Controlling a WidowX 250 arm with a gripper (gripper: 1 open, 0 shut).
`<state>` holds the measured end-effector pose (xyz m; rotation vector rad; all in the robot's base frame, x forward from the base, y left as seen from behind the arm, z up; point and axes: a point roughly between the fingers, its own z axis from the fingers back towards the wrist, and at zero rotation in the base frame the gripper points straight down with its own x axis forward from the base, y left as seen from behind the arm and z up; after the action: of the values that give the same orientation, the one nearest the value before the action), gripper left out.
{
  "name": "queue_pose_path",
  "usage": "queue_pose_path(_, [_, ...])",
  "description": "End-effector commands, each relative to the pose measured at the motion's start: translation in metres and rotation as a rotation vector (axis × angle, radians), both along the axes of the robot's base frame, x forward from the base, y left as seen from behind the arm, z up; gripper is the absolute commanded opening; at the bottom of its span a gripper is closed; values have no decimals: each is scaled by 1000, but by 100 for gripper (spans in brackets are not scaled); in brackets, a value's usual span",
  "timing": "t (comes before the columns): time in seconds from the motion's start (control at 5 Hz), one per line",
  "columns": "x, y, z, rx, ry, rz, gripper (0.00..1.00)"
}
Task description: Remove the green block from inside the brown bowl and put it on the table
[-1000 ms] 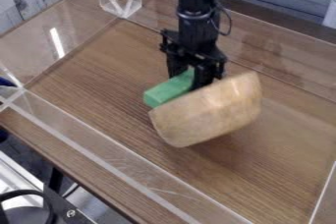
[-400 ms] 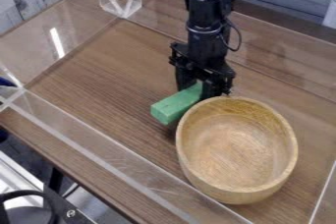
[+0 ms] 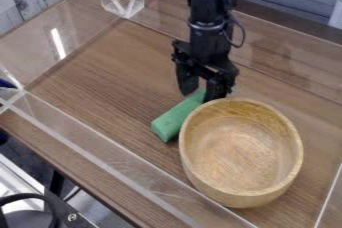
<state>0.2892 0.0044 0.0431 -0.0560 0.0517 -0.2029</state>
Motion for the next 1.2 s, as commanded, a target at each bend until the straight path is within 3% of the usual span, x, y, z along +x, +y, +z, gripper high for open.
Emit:
queue_pose_path(0.0, [8,4,20,2,-73,8,0])
queue_pose_path(1.0, [3,11,35,-6,-90,44,0])
